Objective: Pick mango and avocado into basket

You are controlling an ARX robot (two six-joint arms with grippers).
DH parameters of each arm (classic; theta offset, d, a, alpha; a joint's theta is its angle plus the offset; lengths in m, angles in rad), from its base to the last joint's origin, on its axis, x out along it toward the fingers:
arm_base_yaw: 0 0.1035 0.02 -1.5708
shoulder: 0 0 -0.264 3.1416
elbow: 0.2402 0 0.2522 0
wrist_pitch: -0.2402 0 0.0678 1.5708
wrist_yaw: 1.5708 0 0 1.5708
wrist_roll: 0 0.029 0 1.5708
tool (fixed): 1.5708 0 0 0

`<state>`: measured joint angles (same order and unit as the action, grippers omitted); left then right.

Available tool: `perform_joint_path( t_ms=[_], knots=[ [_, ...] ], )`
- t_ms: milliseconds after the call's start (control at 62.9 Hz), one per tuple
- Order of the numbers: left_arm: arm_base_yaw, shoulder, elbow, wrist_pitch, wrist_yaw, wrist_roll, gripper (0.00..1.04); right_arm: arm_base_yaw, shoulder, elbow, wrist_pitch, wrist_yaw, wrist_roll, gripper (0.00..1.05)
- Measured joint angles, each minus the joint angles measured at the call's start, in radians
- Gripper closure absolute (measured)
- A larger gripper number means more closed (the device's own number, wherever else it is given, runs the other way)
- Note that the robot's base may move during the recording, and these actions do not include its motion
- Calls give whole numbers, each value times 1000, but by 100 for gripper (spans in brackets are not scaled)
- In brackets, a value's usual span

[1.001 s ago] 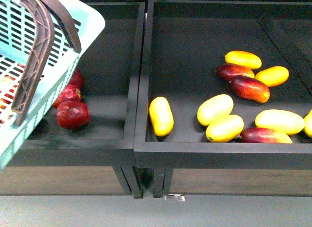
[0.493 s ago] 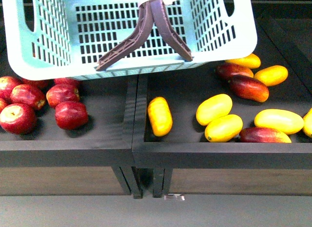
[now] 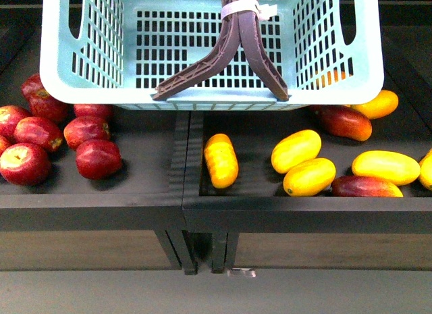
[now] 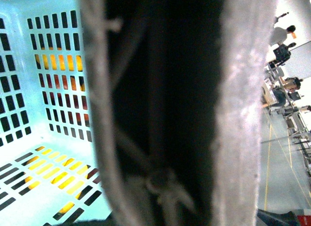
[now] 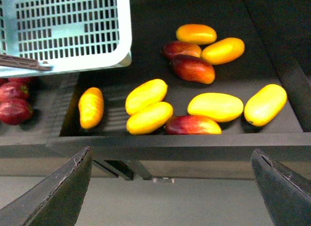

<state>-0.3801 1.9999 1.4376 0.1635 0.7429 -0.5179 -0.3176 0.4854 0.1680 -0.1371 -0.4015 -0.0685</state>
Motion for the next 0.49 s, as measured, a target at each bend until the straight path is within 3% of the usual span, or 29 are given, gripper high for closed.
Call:
perform_joint_path(
  t_ms=[95, 222, 381, 493],
  knots=[
    [6, 0, 0, 0, -4, 1, 92, -71, 311, 42, 253, -82, -237, 9],
    [6, 0, 0, 0, -6, 2, 92, -31, 778, 143, 559, -127, -579, 9],
    [5, 0, 0, 0, -2, 2, 92, 78, 1267, 362, 670, -72, -899, 9],
    [5, 0, 0, 0, -2, 2, 92, 138, 1501, 536, 678, -26, -985, 9]
  ],
)
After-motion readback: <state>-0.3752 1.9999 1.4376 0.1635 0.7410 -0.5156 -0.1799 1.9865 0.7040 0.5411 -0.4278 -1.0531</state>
